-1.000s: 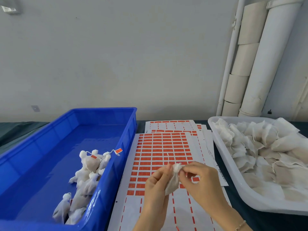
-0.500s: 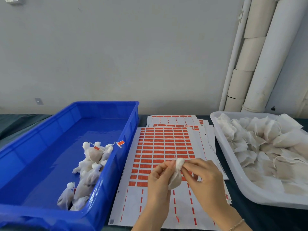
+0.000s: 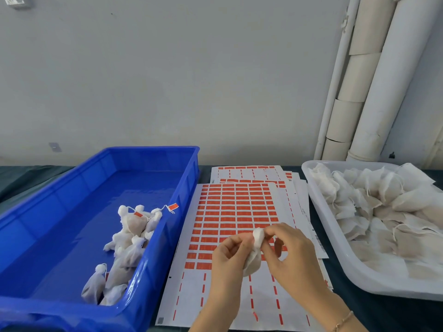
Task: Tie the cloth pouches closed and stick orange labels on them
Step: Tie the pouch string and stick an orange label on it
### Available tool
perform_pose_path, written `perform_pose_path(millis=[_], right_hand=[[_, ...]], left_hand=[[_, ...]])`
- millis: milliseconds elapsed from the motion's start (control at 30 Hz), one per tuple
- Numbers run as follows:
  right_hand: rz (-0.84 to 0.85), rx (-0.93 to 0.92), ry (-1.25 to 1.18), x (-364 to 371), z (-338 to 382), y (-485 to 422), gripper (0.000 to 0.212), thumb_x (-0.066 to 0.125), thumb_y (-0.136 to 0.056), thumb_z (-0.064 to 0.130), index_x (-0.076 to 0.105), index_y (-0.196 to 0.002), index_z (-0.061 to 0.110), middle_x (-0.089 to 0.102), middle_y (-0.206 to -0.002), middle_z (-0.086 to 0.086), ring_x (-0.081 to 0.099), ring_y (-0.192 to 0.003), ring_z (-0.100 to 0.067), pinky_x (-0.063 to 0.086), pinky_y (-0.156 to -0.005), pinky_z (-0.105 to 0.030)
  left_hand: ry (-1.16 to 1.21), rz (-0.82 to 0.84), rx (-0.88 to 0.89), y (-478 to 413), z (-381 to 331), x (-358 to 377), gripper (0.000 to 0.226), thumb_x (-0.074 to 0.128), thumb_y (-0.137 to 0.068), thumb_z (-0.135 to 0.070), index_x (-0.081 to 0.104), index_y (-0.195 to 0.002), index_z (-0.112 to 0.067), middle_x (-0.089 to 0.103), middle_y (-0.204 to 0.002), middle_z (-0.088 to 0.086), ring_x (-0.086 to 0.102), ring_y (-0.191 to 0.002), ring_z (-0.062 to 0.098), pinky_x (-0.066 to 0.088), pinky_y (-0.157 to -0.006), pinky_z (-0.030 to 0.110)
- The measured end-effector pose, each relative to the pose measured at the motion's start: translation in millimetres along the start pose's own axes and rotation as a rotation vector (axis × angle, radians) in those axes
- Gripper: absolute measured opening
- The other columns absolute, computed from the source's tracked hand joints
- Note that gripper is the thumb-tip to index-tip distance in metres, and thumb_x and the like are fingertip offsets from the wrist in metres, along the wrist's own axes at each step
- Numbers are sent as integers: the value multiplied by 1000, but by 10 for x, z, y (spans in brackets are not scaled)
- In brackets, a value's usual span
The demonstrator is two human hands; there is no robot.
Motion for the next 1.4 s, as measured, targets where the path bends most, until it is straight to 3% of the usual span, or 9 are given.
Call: perform_pose_path(millis=[200, 367, 500, 767, 900, 1000, 1100, 1233, 1400], right_hand=[[-27, 105, -156, -184, -51, -123, 12, 73, -81, 18, 65, -78, 26, 66, -79, 17, 60, -84, 1, 47, -69, -5], [32, 140, -213, -203, -61, -252, 14, 72, -83, 16, 64, -76, 24, 66, -75, 15, 61, -80, 3, 47, -68, -6], [88, 87, -127, -175, -8, -279, 14, 71, -83, 21, 61, -77, 28, 65, -77, 17, 61, -79, 1, 48, -68, -6], [62, -13, 66, -248, -31, -295, 16, 71, -84, 23, 57, -81, 29, 62, -82, 16, 59, -78, -7, 44, -73, -10], [152, -15, 9, -210, -94, -242, 17, 73, -82, 24, 59, -79, 33, 65, -82, 19, 61, -79, -7, 47, -75, -9], [289, 160, -160, -191, -354, -186, 15, 67, -87, 22, 64, -89, 37, 67, -92, 21, 64, -90, 2, 50, -80, -9], [354, 410, -195, -181, -775, -20, 22, 53, -96, 16, 56, -111, 32, 62, -110, 14, 62, -102, -7, 52, -86, -21], [469, 666, -145, -46, -1098, 282, 27, 49, -99, 24, 39, -122, 35, 52, -117, 12, 54, -93, 1, 41, -62, -11], [375, 806, -264, 37, -1192, 360, 23, 55, -96, 21, 43, -109, 35, 61, -110, 12, 66, -77, -3, 44, -52, -11]], left_hand=[[62, -26, -78, -47, -6, -95, 9, 69, -83, -23, 70, -92, -23, 66, -97, 2, 58, -96, 26, 50, -65, 25], [-53, 181, -92, -10, -62, 27, 27, 52, -92, -43, 75, -78, -39, 70, -83, -6, 63, -88, 20, 52, -65, 23], [-3, 262, -178, -16, -160, 184, 49, 35, -100, -38, 66, -72, -12, 54, -64, 8, 50, -60, 16, 42, -61, 23], [-194, 249, -112, 44, -181, 91, 31, 42, -96, -41, 62, -83, -21, 58, -72, 0, 55, -69, 15, 50, -72, 22], [-298, 263, 6, -2, -38, -20, 22, 54, -93, -38, 66, -84, -22, 56, -58, -8, 52, -56, 7, 46, -58, 13], [-354, 156, 22, -151, 101, -129, 20, 55, -93, -34, 66, -83, -20, 56, -57, -8, 49, -50, 3, 42, -51, 10], [-423, 106, 49, -279, 275, -197, 18, 55, -93, -33, 66, -85, -21, 58, -58, -10, 51, -54, 5, 41, -50, 11], [-563, 57, 87, -455, 425, -177, 17, 53, -95, -34, 64, -87, -24, 64, -70, -9, 59, -62, 5, 41, -54, 8], [-578, 76, 94, -589, 514, -52, 15, 48, -98, -27, 61, -91, -21, 66, -77, -7, 61, -61, 5, 43, -53, 6]])
Point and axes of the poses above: each hand's wrist, its own y-axis away from the middle knuckle, its own x-axis out of the palm, z = x × y, the point moved 7 cm from there along -y, towards the middle knuckle
